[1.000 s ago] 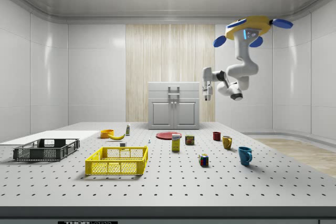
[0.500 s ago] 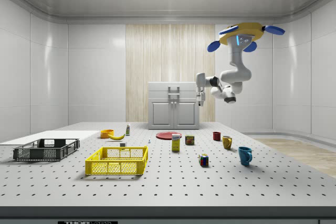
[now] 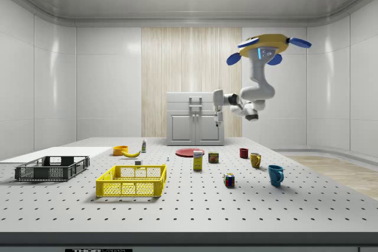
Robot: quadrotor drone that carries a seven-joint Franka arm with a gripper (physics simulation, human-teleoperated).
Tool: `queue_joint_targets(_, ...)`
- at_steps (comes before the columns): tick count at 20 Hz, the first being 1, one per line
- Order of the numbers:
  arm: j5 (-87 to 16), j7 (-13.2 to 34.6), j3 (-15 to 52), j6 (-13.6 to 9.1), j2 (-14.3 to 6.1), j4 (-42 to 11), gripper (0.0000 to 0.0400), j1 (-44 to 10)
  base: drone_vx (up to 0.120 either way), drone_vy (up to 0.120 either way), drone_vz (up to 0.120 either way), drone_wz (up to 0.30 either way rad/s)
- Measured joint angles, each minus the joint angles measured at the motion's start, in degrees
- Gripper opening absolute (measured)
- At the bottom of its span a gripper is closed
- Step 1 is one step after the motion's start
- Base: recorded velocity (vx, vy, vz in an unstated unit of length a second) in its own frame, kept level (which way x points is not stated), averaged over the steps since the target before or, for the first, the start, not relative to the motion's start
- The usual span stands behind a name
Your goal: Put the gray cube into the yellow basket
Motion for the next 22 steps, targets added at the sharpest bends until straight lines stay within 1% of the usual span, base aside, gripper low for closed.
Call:
queue_joint_targets(3,0.4,0.2,0.2,0.7,-0.8,0.1,0.04,-0.3,0.12,0.0,-0.107,0.0)
queue_joint_targets(8,1.1,0.6,0.6,1.9,-2.1,0.1,0.04,-0.7,0.12,0.0,0.0,0.0)
queue_joint_targets(11,1.5,0.9,0.8,2.6,-2.9,0.2,0.04,-0.9,0.12,0.0,-0.107,0.0)
queue_joint_targets(22,2.7,1.6,1.5,5.1,-5.5,0.4,0.04,-1.7,0.12,0.0,0.0,0.0)
